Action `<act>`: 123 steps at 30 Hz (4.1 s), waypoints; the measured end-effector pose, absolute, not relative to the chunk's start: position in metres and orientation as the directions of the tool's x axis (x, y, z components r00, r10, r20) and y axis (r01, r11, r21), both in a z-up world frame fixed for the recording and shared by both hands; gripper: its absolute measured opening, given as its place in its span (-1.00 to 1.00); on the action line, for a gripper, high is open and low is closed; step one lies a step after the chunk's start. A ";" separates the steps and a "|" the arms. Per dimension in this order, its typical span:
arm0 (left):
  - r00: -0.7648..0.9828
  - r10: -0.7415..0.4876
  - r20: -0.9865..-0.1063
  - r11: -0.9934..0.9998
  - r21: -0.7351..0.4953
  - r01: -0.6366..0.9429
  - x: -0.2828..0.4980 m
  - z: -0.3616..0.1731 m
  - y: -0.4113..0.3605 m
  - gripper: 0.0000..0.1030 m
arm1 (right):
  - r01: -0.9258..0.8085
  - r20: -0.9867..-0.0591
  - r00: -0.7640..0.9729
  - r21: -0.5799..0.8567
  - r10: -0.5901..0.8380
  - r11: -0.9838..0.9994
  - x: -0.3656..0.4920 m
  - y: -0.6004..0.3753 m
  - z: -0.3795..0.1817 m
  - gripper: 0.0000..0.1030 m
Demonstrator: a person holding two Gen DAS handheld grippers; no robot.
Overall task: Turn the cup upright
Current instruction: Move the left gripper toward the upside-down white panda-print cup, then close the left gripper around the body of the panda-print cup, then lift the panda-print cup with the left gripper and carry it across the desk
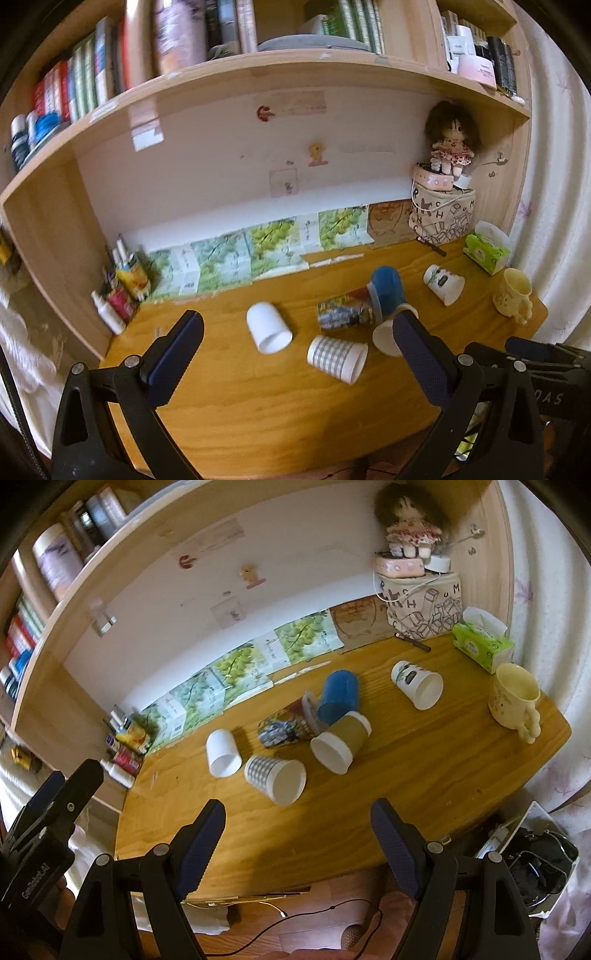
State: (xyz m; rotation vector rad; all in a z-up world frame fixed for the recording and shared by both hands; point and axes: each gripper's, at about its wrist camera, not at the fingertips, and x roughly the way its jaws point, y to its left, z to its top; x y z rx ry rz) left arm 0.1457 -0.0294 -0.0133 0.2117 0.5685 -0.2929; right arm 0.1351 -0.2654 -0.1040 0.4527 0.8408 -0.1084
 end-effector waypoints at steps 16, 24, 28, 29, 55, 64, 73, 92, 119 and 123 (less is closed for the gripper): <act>0.755 -0.271 -0.596 0.850 0.221 0.479 0.211 -0.006 -0.137 0.99 | 0.298 -0.718 0.688 0.415 0.108 0.860 0.201 -0.372 -0.100 0.59; 0.742 -0.289 -0.605 0.718 0.376 0.586 0.231 -0.016 -0.195 0.99 | 0.330 -0.727 0.679 0.424 0.099 0.843 0.223 -0.416 -0.103 0.59; 0.742 -0.289 -0.604 0.641 0.453 0.619 0.242 -0.023 -0.220 0.99 | 0.336 -0.732 0.672 0.438 0.113 0.834 0.235 -0.433 -0.109 0.58; 0.738 -0.291 -0.608 0.619 0.469 0.630 0.247 -0.025 -0.227 0.99 | 0.338 -0.732 0.672 0.440 0.114 0.832 0.237 -0.437 -0.111 0.58; 0.469 -0.531 -0.706 -0.154 0.625 0.765 0.292 -0.121 -0.347 0.99 | 0.314 -0.743 0.669 0.296 0.011 0.902 0.264 -0.520 -0.139 0.59; 0.352 -0.572 -0.741 -0.410 0.630 0.659 0.293 -0.159 -0.378 0.98 | 0.245 -0.742 0.671 0.210 -0.009 0.947 0.260 -0.523 -0.157 0.58; 0.230 -0.539 -0.811 -0.630 0.568 0.530 0.284 -0.200 -0.397 0.98 | 0.194 -0.778 0.628 0.124 -0.026 0.973 0.259 -0.520 -0.176 0.58; 0.139 -0.311 -0.940 -0.851 0.340 0.400 0.286 -0.263 -0.413 0.76 | 0.150 -0.835 0.539 0.223 0.109 0.963 0.262 -0.505 -0.211 0.58; 0.078 -0.166 -0.983 -0.742 0.176 0.647 0.324 -0.268 -0.466 0.35 | 0.135 -0.855 0.488 0.275 0.177 0.952 0.268 -0.513 -0.217 0.58; 0.073 -0.133 -0.988 -0.659 0.144 0.738 0.336 -0.262 -0.478 0.35 | 0.122 -0.850 0.492 0.285 0.191 0.951 0.267 -0.510 -0.216 0.58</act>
